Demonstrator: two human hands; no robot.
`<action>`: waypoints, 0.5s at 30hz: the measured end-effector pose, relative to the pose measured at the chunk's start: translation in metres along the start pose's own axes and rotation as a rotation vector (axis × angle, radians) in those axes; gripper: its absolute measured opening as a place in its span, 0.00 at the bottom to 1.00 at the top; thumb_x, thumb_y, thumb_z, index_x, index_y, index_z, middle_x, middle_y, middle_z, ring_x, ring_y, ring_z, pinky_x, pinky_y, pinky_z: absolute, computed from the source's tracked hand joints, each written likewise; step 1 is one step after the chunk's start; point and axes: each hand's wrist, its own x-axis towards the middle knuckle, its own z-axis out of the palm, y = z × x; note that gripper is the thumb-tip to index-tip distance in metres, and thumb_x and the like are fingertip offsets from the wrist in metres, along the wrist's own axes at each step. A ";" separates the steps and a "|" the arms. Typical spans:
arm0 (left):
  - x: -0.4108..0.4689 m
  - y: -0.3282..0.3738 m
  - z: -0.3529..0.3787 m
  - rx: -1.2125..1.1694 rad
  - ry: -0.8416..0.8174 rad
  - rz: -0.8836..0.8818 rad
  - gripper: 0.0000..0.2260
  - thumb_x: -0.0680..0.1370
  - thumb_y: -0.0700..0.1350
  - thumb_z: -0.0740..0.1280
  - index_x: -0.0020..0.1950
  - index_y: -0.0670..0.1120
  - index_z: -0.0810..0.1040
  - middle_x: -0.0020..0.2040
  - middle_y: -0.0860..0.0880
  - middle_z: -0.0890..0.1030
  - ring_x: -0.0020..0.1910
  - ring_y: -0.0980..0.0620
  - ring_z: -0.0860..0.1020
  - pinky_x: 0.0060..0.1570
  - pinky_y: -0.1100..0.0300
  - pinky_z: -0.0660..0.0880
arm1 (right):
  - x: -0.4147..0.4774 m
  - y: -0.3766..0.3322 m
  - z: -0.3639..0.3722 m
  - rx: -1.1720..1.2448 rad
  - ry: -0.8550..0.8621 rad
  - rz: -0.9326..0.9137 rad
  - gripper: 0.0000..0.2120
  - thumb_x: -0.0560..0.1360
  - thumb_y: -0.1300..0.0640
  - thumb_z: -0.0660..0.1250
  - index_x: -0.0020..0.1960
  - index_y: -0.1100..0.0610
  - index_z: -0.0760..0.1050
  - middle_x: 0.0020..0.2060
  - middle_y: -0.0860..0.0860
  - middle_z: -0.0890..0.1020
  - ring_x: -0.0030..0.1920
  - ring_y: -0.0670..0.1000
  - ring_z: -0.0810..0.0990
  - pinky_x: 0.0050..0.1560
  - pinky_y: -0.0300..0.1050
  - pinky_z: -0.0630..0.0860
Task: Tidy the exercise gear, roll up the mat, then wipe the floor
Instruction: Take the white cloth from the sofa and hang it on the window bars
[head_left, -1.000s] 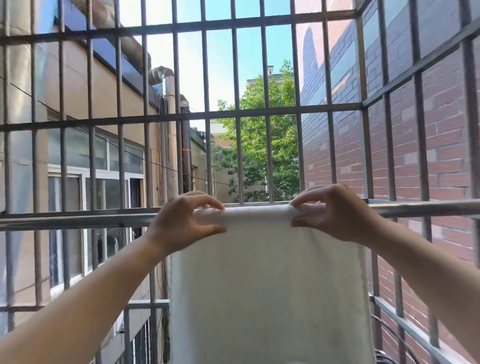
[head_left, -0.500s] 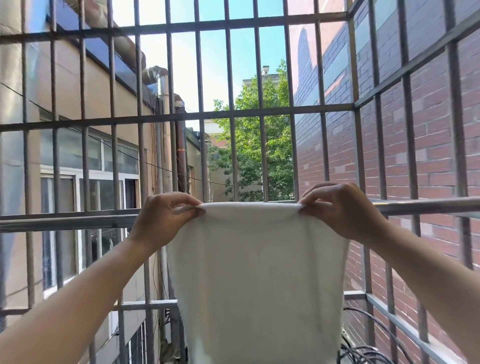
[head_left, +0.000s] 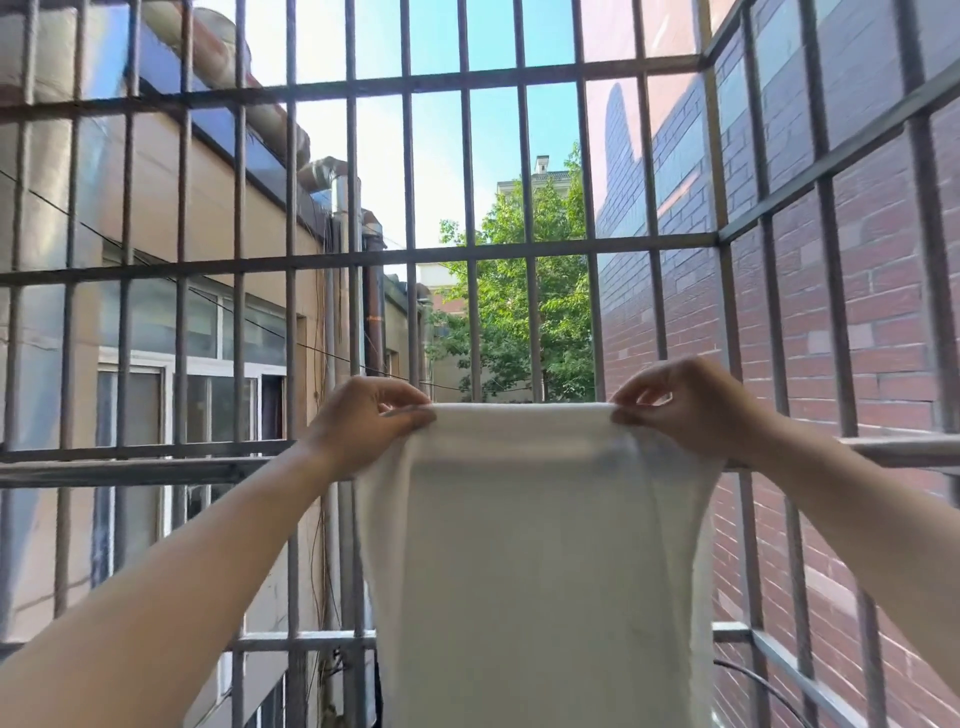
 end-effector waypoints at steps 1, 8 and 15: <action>0.001 -0.002 0.002 0.019 -0.055 -0.013 0.02 0.70 0.49 0.74 0.42 0.54 0.83 0.39 0.59 0.82 0.41 0.60 0.78 0.45 0.62 0.73 | 0.000 0.001 0.001 0.006 -0.028 0.009 0.06 0.66 0.58 0.76 0.42 0.51 0.83 0.35 0.46 0.83 0.33 0.41 0.80 0.34 0.24 0.70; -0.002 -0.003 0.008 0.056 -0.107 -0.039 0.04 0.70 0.49 0.74 0.44 0.54 0.83 0.42 0.57 0.83 0.43 0.55 0.81 0.47 0.59 0.76 | -0.011 -0.012 0.009 0.101 -0.146 0.000 0.04 0.67 0.51 0.75 0.40 0.44 0.82 0.36 0.39 0.82 0.38 0.41 0.81 0.40 0.36 0.77; -0.017 0.002 0.008 0.031 -0.063 0.002 0.11 0.68 0.60 0.67 0.40 0.55 0.83 0.34 0.57 0.83 0.36 0.59 0.80 0.40 0.60 0.74 | -0.020 -0.016 0.012 0.033 -0.159 -0.012 0.12 0.63 0.46 0.76 0.45 0.47 0.83 0.38 0.40 0.82 0.38 0.37 0.78 0.38 0.28 0.70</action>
